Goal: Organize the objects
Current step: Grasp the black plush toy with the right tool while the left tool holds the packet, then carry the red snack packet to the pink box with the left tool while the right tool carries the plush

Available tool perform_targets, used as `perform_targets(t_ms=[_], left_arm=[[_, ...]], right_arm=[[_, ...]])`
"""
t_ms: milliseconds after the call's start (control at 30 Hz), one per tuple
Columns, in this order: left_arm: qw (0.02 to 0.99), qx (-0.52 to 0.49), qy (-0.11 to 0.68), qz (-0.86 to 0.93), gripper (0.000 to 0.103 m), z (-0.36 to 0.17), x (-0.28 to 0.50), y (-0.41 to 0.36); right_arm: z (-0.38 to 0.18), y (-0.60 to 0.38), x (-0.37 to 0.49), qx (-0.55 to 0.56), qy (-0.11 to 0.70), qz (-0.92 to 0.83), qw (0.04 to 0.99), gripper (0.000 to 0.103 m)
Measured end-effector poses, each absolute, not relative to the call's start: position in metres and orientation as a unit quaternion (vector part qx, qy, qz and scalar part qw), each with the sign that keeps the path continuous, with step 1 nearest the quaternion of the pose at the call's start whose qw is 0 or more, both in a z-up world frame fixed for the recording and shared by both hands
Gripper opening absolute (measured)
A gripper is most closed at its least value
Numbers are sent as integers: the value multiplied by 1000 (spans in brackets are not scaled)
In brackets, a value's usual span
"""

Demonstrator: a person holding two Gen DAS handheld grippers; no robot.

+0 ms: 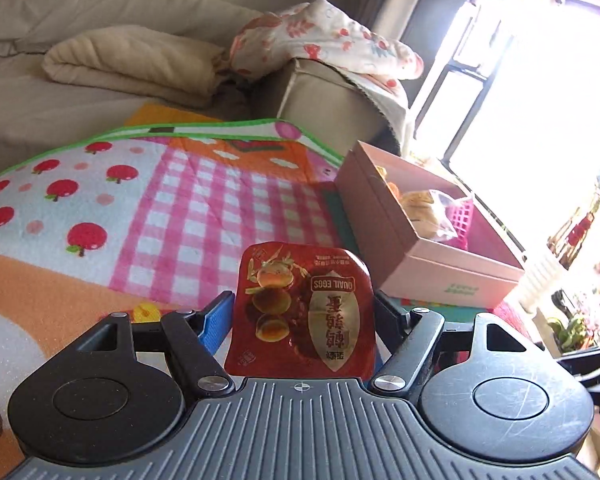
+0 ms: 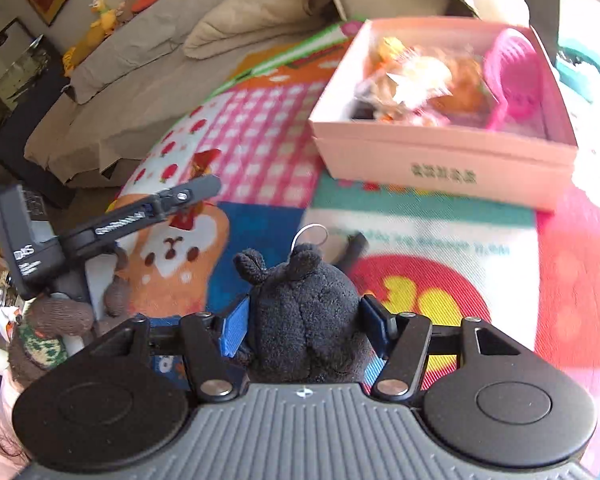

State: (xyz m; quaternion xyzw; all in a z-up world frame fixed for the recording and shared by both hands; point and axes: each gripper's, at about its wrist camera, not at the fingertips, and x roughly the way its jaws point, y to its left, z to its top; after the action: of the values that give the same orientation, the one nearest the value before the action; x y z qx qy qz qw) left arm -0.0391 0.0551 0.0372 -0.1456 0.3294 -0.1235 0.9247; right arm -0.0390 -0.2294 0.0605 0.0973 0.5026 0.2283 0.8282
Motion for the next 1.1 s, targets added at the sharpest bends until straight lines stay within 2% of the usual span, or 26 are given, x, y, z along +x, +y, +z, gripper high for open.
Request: perform_targets(t_ms=[67,100,300,467,767,800,900,933,1100], left_arm=[[926,-127,332,-127,78,42,-44,45],[927,-121,332,-128,78,43,-46,42],[925,-91,345,-126,78,46,-52,23],[920,-65,364,-134,78,42,-56,6],[918,-31,368,-145,78,45,-67,-13],[918,-29,368,-146,78,46,-69,-14],[914,-24,375,-153,78,45,-71,-16],[912,-22,378,-157,78,45,-72,-17],[912,-25,361,-193,78,59,-72,-25]], right_arm=[[63,-243,-50,86,469,195,857,84],[67,-246,-55,69,448,181,873,87],[81,-255,-77,-48,364,100,925,88],[89,-253,-97,-49,335,145,930,100],[46,-210,-90,-93,367,170,910,103],[43,-209,-89,-96,370,169,909,98],[40,-208,-92,-109,372,168,906,70],[43,-212,-94,-103,371,172,907,67],[80,-244,-111,-39,333,185,924,65]])
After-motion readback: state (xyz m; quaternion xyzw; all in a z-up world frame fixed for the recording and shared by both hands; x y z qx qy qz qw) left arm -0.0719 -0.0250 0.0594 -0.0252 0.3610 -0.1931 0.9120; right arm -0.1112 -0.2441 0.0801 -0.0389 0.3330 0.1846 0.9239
